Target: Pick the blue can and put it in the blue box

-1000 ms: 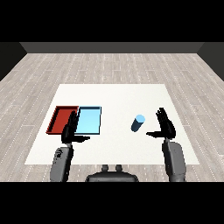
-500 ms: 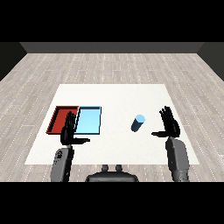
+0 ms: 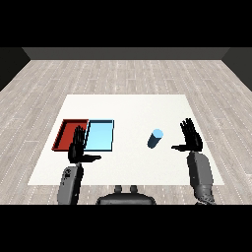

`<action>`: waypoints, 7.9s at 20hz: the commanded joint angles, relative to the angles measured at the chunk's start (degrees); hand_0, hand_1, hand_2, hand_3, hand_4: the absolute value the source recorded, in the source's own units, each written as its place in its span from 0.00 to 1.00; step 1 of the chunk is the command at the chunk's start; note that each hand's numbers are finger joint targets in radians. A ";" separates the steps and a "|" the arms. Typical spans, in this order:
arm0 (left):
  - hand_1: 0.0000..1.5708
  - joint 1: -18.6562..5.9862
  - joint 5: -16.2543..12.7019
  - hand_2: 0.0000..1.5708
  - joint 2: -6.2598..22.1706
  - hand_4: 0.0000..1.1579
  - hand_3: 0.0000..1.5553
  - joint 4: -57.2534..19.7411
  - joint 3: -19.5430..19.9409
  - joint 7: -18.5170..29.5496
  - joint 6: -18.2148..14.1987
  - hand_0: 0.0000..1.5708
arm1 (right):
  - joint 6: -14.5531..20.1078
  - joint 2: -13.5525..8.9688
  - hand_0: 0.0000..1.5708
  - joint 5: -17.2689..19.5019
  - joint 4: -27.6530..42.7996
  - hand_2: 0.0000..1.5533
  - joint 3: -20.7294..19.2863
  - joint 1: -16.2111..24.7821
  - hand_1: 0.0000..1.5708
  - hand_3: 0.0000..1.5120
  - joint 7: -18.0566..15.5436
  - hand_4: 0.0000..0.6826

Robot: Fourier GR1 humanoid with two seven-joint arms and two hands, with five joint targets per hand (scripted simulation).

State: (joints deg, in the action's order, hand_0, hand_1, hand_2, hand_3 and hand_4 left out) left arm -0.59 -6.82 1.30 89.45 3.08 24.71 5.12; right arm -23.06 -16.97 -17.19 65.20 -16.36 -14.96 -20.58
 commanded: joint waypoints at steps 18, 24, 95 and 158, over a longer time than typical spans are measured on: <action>0.00 1.17 -3.81 0.00 1.85 0.00 0.00 0.76 2.23 2.00 2.53 0.00 | 3.08 3.20 0.00 0.05 -13.80 0.00 1.79 -6.95 0.00 0.00 1.18 0.00; 0.00 -0.95 -2.52 0.00 0.72 0.00 0.00 -2.03 1.73 1.56 0.34 0.00 | 3.58 5.21 0.00 1.73 -14.71 0.00 3.84 -5.44 0.00 0.00 -1.89 0.00; 0.00 3.19 3.14 0.00 -0.42 0.00 0.00 5.40 -4.34 -3.68 -2.85 0.00 | 16.69 8.79 0.94 8.87 -21.94 0.94 8.66 -19.42 0.94 0.93 -1.82 0.94; 0.00 -28.84 -18.20 0.00 -1.30 0.00 0.00 -36.66 -31.99 2.49 -20.38 0.00 | 44.72 16.97 0.90 2.56 6.62 0.93 49.10 -15.18 0.90 0.92 3.05 0.92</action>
State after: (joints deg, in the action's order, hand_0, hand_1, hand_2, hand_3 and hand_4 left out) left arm -27.48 -22.02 0.00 55.28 -28.22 25.35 -16.08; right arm 16.59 -0.06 -12.09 73.22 27.09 -28.29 -16.20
